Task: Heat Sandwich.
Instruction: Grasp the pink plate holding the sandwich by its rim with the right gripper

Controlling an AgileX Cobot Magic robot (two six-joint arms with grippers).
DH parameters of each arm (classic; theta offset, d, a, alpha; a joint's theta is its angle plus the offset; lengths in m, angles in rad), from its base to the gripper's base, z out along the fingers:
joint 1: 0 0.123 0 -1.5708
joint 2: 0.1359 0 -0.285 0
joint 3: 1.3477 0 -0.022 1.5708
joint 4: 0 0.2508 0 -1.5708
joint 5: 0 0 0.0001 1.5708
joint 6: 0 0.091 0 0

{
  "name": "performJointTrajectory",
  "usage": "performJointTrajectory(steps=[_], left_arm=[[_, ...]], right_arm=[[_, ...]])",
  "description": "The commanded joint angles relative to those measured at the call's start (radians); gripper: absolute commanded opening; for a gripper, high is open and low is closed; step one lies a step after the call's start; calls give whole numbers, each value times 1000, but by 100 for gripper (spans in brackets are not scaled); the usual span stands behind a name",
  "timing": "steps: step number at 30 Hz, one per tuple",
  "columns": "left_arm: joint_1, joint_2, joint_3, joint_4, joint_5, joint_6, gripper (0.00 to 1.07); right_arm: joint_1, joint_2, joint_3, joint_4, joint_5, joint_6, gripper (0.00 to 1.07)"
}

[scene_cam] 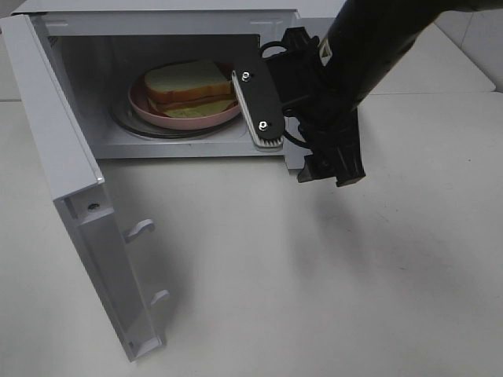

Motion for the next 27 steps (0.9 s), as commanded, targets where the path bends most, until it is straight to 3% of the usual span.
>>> performJointTrajectory(steps=[1, 27], left_arm=[[2, -20, 1, -10, -9, 0, 98], [2, -20, 1, -10, -9, 0, 98]], right_arm=[[15, 39, -49, -1, -14, -9, 89], [32, 340, -354, -20, -89, -8, 87]])
